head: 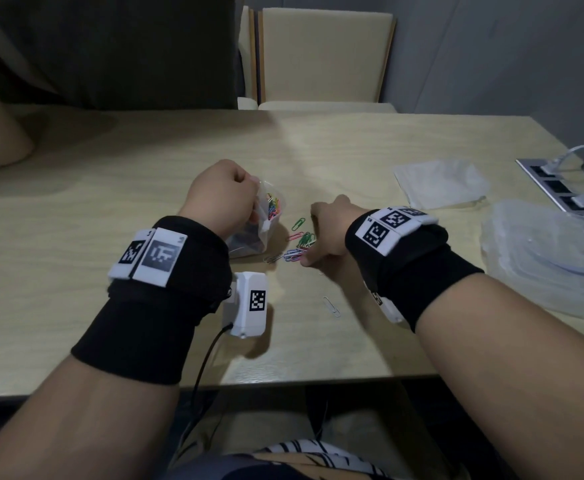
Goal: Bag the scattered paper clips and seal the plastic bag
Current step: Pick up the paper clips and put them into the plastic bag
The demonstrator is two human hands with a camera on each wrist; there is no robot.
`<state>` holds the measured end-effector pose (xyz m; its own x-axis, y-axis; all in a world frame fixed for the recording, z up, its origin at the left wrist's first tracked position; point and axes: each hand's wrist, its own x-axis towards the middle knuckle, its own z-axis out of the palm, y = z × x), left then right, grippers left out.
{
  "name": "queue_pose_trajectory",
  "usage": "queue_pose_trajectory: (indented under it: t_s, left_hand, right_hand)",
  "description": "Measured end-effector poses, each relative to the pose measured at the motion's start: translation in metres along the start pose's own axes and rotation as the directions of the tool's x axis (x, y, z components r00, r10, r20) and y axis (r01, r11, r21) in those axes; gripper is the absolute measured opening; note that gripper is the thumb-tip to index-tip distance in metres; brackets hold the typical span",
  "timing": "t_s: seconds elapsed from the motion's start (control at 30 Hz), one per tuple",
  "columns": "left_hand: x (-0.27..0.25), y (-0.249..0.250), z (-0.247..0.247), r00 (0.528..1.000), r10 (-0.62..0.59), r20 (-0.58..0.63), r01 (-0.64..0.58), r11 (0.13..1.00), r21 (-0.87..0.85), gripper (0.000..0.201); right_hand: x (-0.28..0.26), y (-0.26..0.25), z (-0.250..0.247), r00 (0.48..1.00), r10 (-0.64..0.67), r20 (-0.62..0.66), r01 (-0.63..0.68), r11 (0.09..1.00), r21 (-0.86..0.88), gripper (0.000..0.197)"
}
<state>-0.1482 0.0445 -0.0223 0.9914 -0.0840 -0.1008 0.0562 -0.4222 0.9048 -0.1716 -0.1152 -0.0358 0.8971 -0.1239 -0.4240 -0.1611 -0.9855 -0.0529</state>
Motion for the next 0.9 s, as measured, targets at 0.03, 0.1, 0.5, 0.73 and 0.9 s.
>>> queue_pose_trajectory:
  t_s: [0.03, 0.1, 0.5, 0.73, 0.9]
  left_hand:
    - [0.001, 0.0, 0.0, 1.0, -0.004, 0.002, 0.004, 1.0, -0.003, 0.017]
    - [0.001, 0.001, 0.0, 1.0, -0.012, 0.002, 0.012, 1.0, -0.009, 0.017]
    - [0.005, -0.001, 0.004, 0.999, 0.004, -0.044, -0.005, 1.0, -0.004, 0.017]
    - [0.007, 0.001, 0.001, 0.995, 0.043, -0.088, -0.039, 0.998, 0.047, 0.018]
    - [0.012, -0.001, 0.0, 0.992, 0.063, -0.105, -0.055, 0.995, 0.078, 0.022]
  right_hand:
    - [0.003, 0.001, 0.001, 1.0, -0.031, 0.001, 0.031, 1.0, -0.005, 0.08]
    - [0.006, 0.001, 0.002, 0.995, -0.097, -0.018, 0.098, 0.995, 0.017, 0.071]
    - [0.028, -0.007, 0.011, 0.971, -0.178, -0.158, 0.158, 0.978, -0.134, 0.017]
    - [0.031, 0.004, 0.009, 0.979, -0.104, -0.173, 0.097, 0.994, -0.047, 0.016]
    - [0.012, 0.01, -0.011, 0.978, -0.043, -0.207, 0.098, 0.958, 0.268, 0.014]
